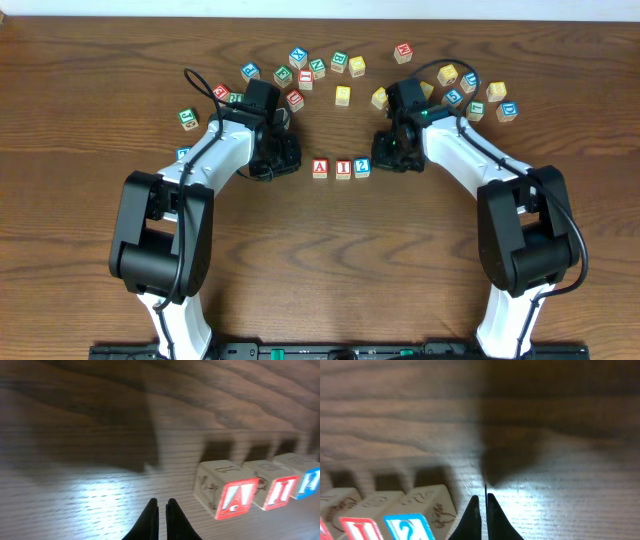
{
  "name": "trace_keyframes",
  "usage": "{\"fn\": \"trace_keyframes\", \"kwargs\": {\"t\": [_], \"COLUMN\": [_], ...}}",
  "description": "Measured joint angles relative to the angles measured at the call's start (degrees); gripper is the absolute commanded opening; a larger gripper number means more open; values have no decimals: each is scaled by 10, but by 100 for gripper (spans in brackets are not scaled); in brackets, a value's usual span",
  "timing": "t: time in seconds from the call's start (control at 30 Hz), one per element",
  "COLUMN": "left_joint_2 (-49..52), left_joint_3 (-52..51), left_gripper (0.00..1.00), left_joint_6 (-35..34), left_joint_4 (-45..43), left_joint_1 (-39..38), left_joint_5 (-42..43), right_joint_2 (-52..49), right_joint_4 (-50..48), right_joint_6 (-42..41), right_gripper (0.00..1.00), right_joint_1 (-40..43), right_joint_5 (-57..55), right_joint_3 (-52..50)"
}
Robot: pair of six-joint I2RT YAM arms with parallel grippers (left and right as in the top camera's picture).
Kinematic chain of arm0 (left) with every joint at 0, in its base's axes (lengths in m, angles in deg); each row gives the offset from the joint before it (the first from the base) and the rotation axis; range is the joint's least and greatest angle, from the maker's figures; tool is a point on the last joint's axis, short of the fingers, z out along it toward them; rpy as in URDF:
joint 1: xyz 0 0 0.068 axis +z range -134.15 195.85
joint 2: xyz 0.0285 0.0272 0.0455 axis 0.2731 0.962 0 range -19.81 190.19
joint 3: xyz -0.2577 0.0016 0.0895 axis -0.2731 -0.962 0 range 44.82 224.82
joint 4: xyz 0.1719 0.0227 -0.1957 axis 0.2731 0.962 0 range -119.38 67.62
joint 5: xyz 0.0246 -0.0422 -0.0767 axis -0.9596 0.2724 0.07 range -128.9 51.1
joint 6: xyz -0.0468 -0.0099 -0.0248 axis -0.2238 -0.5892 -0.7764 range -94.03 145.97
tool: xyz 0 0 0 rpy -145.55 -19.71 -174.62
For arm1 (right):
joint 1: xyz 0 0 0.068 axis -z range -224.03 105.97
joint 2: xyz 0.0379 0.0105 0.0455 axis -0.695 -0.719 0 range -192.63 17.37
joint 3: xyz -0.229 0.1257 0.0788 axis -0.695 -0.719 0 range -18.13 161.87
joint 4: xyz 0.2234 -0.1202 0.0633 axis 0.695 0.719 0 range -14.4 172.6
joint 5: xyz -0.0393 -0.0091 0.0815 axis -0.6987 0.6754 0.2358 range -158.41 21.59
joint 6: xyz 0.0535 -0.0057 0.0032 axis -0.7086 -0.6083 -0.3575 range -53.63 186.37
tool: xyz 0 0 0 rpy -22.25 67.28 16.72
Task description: Spell out AI2
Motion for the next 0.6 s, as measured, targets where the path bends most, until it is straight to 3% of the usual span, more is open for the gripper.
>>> {"fn": "trace_keyframes", "kwargs": {"t": [0.6], "left_joint_2": [0], "left_joint_3": [0], "left_gripper": [8], "left_joint_6": [3], "left_joint_4": [-10], "left_joint_1": [-27], "left_joint_5": [27], "right_joint_2": [0], "right_joint_4": [1], "right_joint_6": [-12], "right_gripper": [1], "right_joint_1": [-11], "right_joint_5": [19], "right_joint_3": [-12]}}
